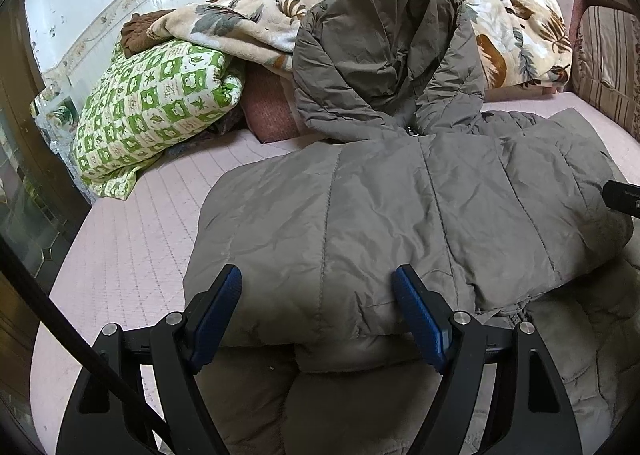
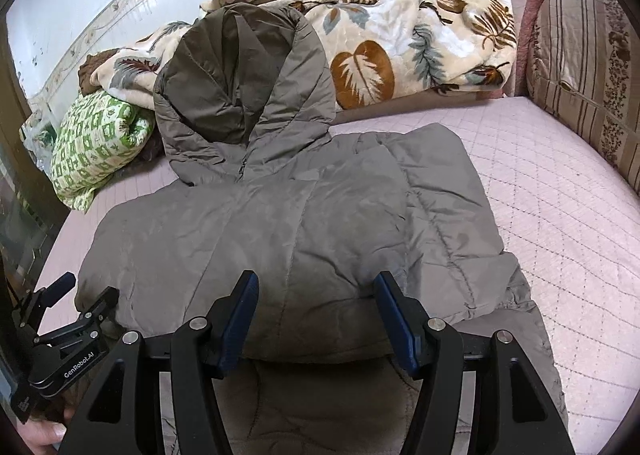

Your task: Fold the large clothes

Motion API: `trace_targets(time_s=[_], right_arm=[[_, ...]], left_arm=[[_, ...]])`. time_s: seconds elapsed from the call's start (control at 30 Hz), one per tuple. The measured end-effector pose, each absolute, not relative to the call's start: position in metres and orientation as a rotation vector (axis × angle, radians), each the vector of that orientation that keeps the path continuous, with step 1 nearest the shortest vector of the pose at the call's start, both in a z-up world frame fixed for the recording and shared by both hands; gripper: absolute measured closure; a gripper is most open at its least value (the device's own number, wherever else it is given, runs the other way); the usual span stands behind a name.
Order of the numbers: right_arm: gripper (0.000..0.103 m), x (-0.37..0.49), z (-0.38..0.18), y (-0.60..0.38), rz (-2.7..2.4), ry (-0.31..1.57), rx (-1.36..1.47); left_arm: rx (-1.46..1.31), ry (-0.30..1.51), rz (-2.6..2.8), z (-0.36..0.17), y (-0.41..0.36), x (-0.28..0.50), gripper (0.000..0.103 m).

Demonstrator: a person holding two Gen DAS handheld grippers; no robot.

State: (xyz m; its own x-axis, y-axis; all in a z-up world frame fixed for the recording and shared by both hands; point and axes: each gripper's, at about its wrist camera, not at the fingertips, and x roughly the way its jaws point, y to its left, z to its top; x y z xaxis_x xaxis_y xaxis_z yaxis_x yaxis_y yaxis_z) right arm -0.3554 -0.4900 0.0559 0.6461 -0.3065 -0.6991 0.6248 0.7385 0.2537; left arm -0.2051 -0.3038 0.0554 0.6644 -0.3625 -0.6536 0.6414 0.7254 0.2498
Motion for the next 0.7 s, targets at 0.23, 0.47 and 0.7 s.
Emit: trace_targets(time_s=[0.23,0.47,0.7], right_arm=[[0.038,-0.358,0.051,-0.493,-0.584,0.716,0.511],[0.035,-0.351,0.027,-0.5,-0.573,0.812,0.545],[0.035,-0.366,0.054,-0.498,-0.568,0.735,0.569]], left_arm=[[0.406,0.695,-0.59,0.06,-0.291,-0.187,0.025],[0.347,0.83,-0.588,0.048,-0.283,-0.168,0.025],[0.239,0.757,-0.586,0.084,-0.258,-0.167,0.025]])
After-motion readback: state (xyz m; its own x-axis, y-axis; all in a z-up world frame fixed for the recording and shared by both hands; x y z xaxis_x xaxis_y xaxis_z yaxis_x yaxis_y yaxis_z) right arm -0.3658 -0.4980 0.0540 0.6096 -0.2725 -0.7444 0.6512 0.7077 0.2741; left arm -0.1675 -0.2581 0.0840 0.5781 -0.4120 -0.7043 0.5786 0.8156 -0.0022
